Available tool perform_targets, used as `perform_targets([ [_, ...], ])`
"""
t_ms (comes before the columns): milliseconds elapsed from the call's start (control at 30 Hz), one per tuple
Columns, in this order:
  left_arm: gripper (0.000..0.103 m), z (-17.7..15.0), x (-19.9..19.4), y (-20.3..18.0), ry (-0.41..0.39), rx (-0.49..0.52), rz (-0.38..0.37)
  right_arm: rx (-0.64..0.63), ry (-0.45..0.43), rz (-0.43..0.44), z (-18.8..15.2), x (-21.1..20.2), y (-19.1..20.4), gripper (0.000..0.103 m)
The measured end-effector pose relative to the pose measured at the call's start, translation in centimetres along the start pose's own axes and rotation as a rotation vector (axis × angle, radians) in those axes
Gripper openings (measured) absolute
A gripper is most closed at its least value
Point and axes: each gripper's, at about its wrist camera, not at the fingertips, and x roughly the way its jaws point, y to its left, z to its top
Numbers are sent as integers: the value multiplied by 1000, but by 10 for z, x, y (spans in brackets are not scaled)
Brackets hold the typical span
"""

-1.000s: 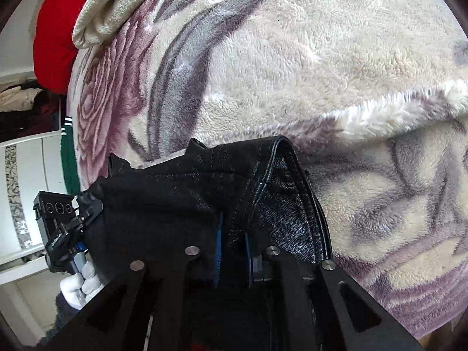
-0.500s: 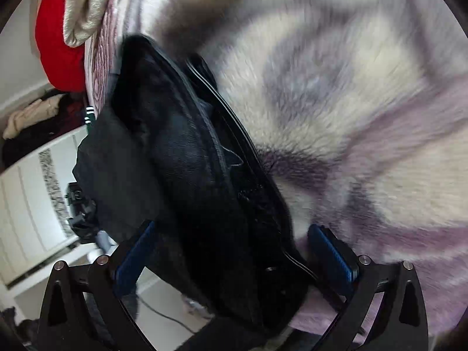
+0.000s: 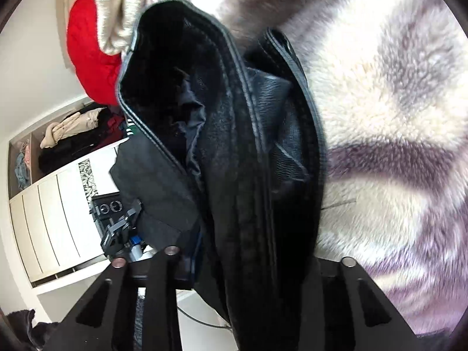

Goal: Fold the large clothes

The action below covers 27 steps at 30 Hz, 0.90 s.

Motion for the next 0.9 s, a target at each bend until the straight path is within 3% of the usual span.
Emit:
perform_targets([
  [67,26,1,-8,-8,0,4,-18,-10,-3,17,-6,-11,11,31],
  [100,27,2,-6,-9,20,-6,12,-17,4,22,-7,-10,15,31],
  [167,37,0,2,1,80,-42,54,-22,34,10,-7,-13,14,32],
  [233,50,-6,3,21,118,-121,65,15,79,-23,1,-9,2,44],
  [267,66,-10,-3,25,114,-143,53,46,87,-62,7,-9,-8,52],
  [333,81,-23,-25,32,76,-167,36,78,123,-71,13,-6,-19,60],
  [400,85,-34,-47,45,30,-193,18,73,143,-79,16,-2,-16,70],
  [433,95,-39,-53,57,20,-219,8,54,156,-89,17,-2,-12,75],
  [467,97,-42,-55,70,11,-242,2,51,165,-88,16,-1,-10,86],
  [500,97,-44,-51,86,13,-280,-16,58,177,-79,16,0,-9,90],
  [633,103,-39,-13,116,60,-397,-175,94,192,-113,21,17,-3,90],
  [900,103,-27,-2,122,98,-404,-190,99,234,-163,23,38,8,103],
])
